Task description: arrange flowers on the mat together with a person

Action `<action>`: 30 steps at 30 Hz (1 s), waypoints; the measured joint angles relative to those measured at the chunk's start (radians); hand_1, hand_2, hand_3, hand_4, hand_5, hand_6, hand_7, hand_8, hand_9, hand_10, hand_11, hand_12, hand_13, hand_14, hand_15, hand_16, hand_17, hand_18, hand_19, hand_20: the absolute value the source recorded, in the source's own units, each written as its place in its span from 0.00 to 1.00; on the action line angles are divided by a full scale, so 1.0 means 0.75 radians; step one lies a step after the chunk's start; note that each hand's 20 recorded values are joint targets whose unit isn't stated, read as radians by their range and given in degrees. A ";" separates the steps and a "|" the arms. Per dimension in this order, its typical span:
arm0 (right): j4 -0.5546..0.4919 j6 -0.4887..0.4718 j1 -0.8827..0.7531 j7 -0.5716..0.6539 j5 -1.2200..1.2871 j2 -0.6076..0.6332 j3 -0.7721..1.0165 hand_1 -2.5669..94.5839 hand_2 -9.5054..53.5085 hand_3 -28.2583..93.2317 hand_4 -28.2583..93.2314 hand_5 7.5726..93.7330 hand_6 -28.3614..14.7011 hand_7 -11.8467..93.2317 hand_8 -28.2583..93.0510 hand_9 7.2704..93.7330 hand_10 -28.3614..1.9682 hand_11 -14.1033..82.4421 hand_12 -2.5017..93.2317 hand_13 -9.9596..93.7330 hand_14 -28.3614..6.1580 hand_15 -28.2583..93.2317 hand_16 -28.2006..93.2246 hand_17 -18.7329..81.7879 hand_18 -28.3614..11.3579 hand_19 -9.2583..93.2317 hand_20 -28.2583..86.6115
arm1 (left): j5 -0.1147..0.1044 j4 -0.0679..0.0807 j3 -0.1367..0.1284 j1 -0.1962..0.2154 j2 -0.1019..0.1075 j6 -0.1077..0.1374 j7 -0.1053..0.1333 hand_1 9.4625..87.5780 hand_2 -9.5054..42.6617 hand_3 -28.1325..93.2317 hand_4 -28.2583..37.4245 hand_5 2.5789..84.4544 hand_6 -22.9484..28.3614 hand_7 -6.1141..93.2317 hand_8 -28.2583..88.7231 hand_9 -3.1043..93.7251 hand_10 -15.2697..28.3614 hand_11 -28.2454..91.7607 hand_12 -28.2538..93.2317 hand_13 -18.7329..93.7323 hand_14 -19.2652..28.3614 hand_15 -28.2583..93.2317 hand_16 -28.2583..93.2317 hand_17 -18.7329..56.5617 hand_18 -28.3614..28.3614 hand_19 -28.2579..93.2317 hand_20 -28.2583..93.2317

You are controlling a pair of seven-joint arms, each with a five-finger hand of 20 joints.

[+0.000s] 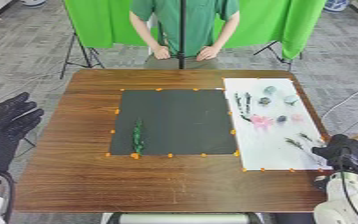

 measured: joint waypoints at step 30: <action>-0.010 -0.106 0.059 -0.047 0.072 0.033 -0.049 0.51 0.00 0.89 0.00 0.66 0.75 0.72 0.33 0.81 0.69 0.87 0.56 0.82 0.58 0.97 0.52 0.59 0.19 1.00 0.65 | -0.004 0.000 0.000 0.003 0.002 0.001 0.007 0.26 0.18 0.80 0.20 0.43 0.52 0.31 0.16 0.37 0.66 0.46 0.40 0.42 0.72 0.55 0.25 0.18 0.88 0.60 0.37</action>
